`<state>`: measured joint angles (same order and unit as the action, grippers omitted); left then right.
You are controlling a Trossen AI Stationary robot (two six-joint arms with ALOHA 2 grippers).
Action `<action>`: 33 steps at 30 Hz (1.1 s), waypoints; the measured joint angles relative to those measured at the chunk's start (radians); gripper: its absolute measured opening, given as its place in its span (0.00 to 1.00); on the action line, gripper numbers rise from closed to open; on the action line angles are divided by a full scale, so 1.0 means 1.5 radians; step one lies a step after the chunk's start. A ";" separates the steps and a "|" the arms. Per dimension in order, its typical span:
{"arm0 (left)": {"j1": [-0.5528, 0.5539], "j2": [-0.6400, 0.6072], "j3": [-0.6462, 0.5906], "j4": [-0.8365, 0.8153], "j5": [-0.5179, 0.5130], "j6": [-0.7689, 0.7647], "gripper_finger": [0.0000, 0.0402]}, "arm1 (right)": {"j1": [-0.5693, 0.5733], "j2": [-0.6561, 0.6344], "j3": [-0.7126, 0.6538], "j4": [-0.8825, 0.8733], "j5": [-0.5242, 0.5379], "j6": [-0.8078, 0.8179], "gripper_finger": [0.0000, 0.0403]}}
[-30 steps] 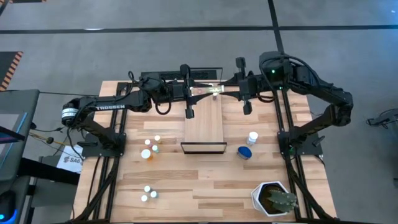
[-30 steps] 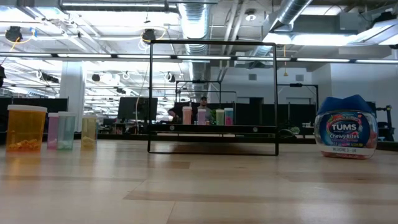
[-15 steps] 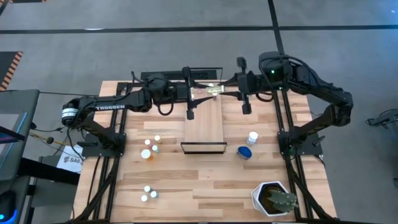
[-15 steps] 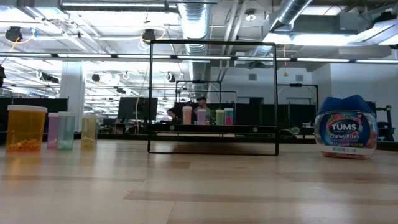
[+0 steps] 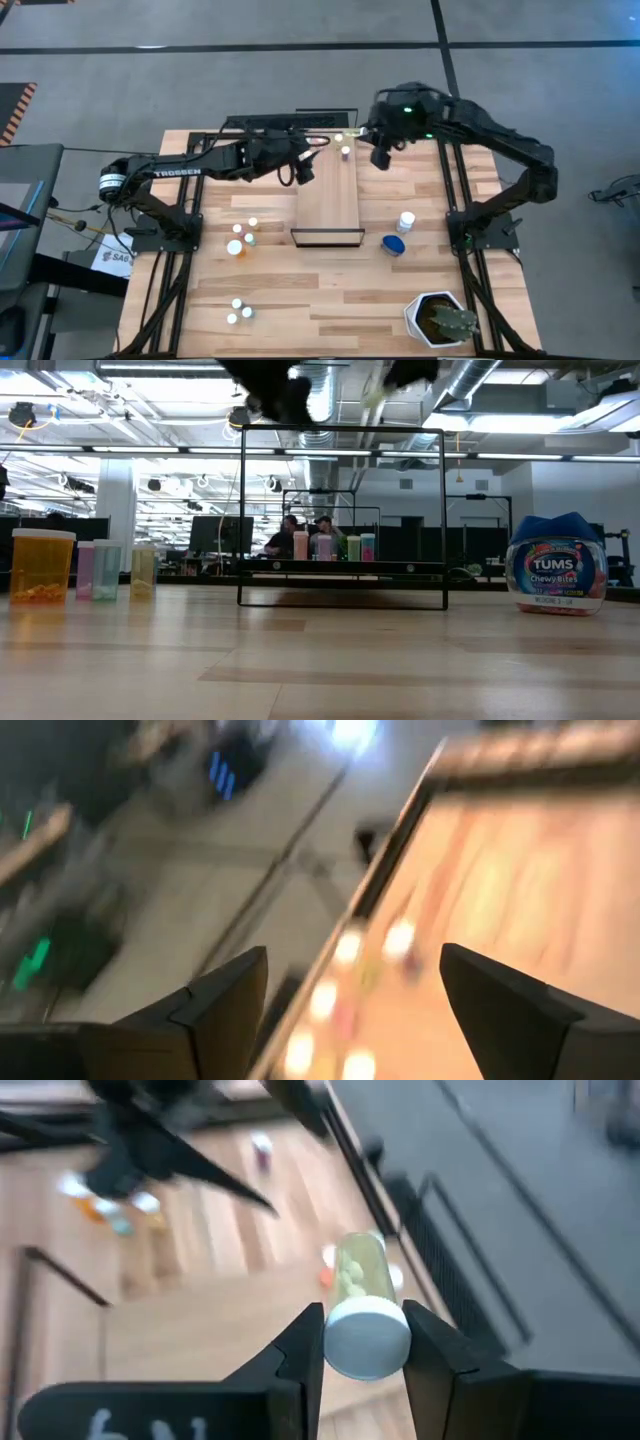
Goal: Pick and place medicine bottles onto shelf by color
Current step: Put the yellow pill bottle on the shelf
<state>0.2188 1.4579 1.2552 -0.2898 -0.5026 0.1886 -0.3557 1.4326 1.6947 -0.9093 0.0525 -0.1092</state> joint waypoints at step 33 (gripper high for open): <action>0.078 0.000 0.000 -0.555 -0.109 -0.279 0.72 | -0.051 0.398 0.144 -0.104 -0.020 0.202 0.28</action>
<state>0.3359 1.4580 1.2552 -1.1225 -0.6658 -0.2293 -0.4328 2.0294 1.9110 -1.0659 0.0223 0.1945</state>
